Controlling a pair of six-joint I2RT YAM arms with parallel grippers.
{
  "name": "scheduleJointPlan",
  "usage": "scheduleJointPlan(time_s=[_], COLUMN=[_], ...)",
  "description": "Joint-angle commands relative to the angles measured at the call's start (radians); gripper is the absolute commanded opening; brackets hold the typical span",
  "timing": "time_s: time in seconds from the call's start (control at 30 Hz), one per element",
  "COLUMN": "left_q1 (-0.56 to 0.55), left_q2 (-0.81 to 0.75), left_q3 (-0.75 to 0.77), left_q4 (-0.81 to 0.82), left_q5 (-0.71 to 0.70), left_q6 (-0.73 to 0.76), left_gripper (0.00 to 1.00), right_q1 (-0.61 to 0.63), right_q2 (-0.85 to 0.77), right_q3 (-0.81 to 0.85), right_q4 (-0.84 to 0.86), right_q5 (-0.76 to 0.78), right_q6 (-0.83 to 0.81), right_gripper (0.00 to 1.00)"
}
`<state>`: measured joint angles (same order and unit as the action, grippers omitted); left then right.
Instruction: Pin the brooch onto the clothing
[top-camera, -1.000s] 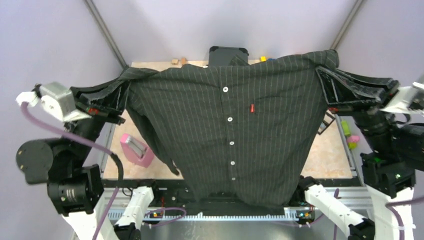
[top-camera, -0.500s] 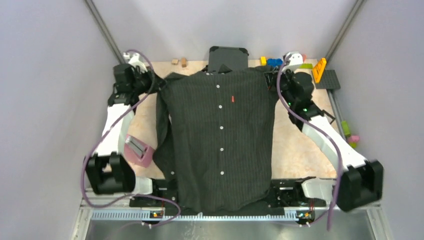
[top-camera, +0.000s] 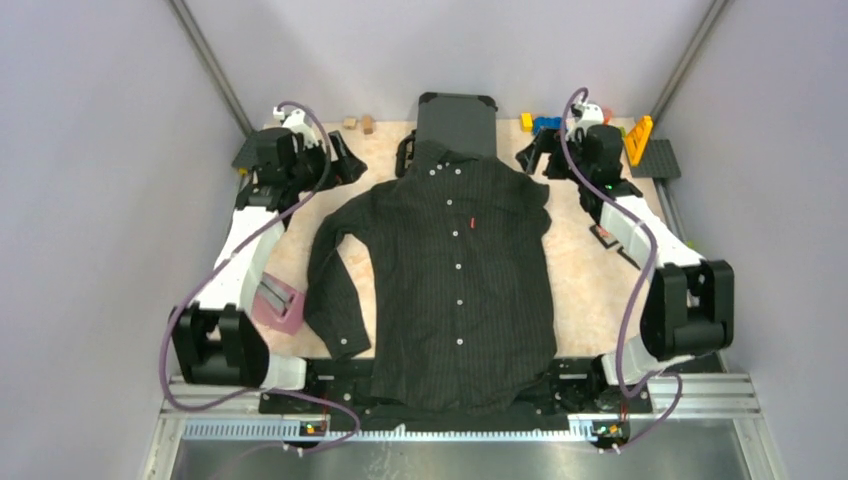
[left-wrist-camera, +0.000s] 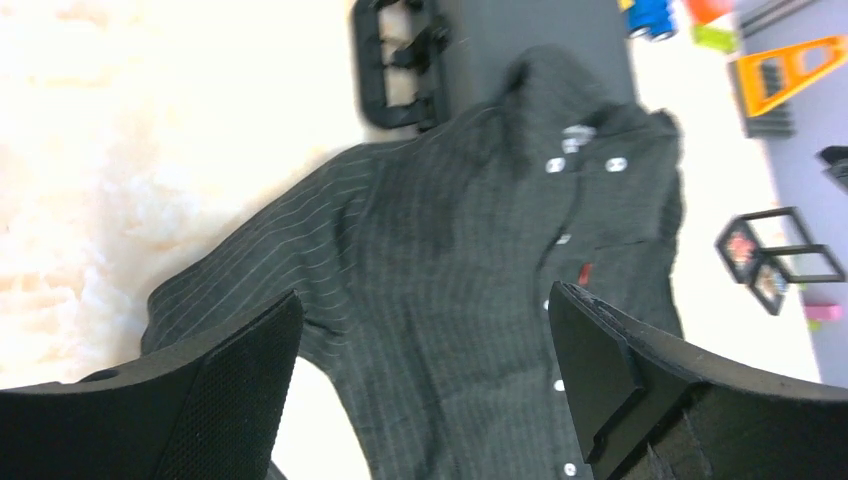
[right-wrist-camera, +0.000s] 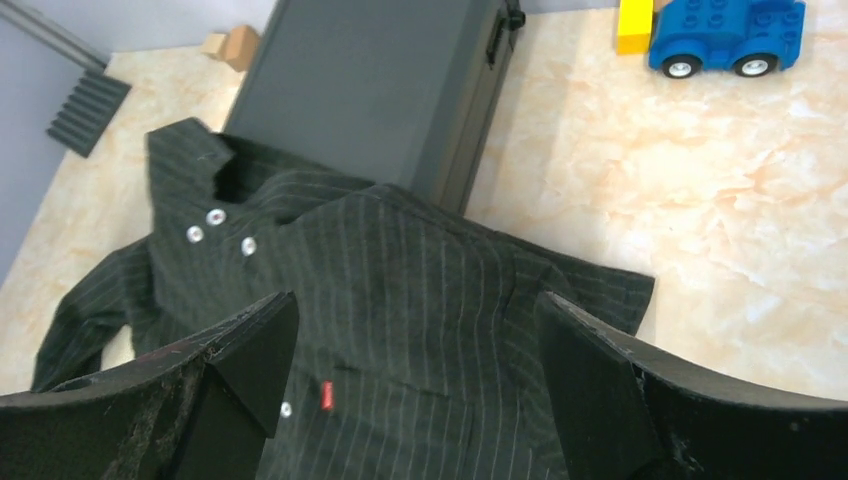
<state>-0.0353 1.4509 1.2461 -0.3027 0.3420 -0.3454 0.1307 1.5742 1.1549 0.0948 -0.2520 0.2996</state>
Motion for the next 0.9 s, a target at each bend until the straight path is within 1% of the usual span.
scheduleJointPlan(time_s=[0.0,0.03,0.13,0.23,0.27,0.33,0.37,0.43,0.5,0.57,0.67,0.87], left_q1=[-0.016,-0.017,-0.017,-0.016,-0.015,-0.015,-0.015,-0.015,-0.015,-0.012,-0.012,-0.016], left_q2=[-0.184,-0.21,-0.262,-0.302,-0.319,-0.364,-0.392,-0.441,-0.462,-0.456,-0.444,-0.419], left_q3=[-0.04,-0.047,-0.036,-0.014,-0.012,-0.025,-0.048,-0.117,-0.178,-0.195,-0.22,-0.242], left_q4=[0.051,0.041,-0.061,-0.189,-0.225,-0.268,-0.262,-0.189,-0.13,-0.133,-0.129,-0.119], left_q5=[0.007,0.017,0.069,0.099,0.085,0.015,-0.025,-0.087,-0.125,-0.15,-0.165,-0.146], left_q6=[-0.066,-0.08,-0.078,-0.008,0.024,0.069,0.083,0.1,0.117,0.128,0.125,0.12], left_gripper=[0.97,0.97,0.98,0.98,0.98,0.98,0.98,0.98,0.98,0.98,0.98,0.98], right_q1=[0.004,0.003,0.003,0.004,0.003,0.003,0.003,-0.002,-0.034,-0.092,-0.169,-0.259], right_q2=[-0.191,-0.222,-0.311,-0.388,-0.413,-0.435,-0.436,-0.42,-0.386,-0.356,-0.315,-0.213], right_q3=[-0.047,-0.059,-0.094,-0.121,-0.128,-0.146,-0.157,-0.175,-0.194,-0.224,-0.267,-0.287], right_q4=[-0.052,-0.08,-0.185,-0.299,-0.336,-0.406,-0.432,-0.479,-0.508,-0.496,-0.461,-0.352], right_q5=[-0.035,-0.022,0.038,0.153,0.203,0.308,0.353,0.437,0.437,0.398,0.38,0.358], right_q6=[0.001,0.002,0.014,0.02,0.021,0.021,0.02,0.039,0.069,0.098,0.121,0.147], right_gripper=[0.9,0.9,0.9,0.9,0.9,0.87,0.86,0.84,0.78,0.74,0.72,0.68])
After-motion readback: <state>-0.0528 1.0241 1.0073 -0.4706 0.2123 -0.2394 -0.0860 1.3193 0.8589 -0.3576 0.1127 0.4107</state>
